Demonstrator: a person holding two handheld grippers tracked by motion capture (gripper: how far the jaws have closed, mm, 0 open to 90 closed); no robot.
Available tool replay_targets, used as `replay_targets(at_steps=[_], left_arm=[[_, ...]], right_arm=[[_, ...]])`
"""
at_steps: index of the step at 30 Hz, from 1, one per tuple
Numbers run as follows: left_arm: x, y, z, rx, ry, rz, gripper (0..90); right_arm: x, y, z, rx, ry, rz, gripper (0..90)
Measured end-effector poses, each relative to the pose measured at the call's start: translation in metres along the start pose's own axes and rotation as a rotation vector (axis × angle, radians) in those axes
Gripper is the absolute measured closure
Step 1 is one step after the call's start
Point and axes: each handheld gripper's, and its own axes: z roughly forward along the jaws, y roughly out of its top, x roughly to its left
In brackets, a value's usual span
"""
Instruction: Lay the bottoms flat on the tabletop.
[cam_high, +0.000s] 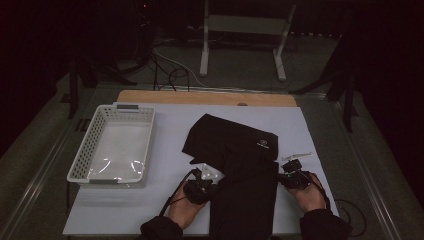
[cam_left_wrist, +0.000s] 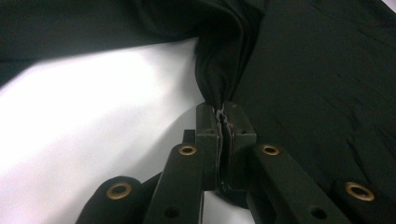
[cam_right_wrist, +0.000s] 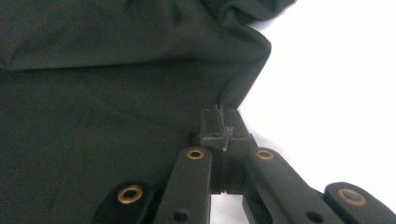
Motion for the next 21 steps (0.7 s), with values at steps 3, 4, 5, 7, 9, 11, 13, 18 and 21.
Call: replay_targets(at_steps=[3, 4, 5, 7, 9, 11, 13, 18, 21], left_arm=[[-0.009, 0.001, 0.002, 0.004, -0.029, 0.018, 86.8], [-0.011, 0.001, 0.003, 0.007, -0.034, 0.023, 86.8], [-0.013, 0.001, 0.003, 0.009, -0.038, 0.031, 86.8], [-0.015, 0.001, 0.003, 0.014, -0.044, 0.040, 86.7], [-0.016, 0.001, 0.002, 0.024, -0.045, 0.048, 86.6], [-0.013, 0.000, 0.000, 0.031, -0.037, 0.043, 86.6], [-0.009, -0.001, -0.003, 0.038, -0.031, 0.031, 86.6], [-0.005, 0.000, -0.005, 0.028, 0.007, 0.010, 71.6], [-0.006, 0.002, -0.006, -0.012, 0.008, 0.007, 56.8]], right_arm=[[-0.004, -0.002, -0.002, 0.015, 0.006, -0.012, 90.0], [-0.006, -0.003, -0.003, 0.019, 0.005, -0.012, 90.0], [-0.007, -0.004, -0.004, 0.024, 0.000, -0.014, 90.0], [-0.007, -0.005, -0.005, 0.025, 0.005, -0.006, 90.0], [-0.010, -0.007, -0.007, 0.031, 0.009, -0.015, 90.0], [-0.011, -0.008, -0.007, 0.027, 0.014, -0.010, 89.1], [-0.012, -0.007, -0.006, 0.006, 0.012, 0.002, 78.7], [-0.014, -0.006, -0.003, -0.077, 0.025, 0.018, 62.0], [-0.014, -0.003, 0.001, -0.117, 0.019, 0.012, 59.1]])
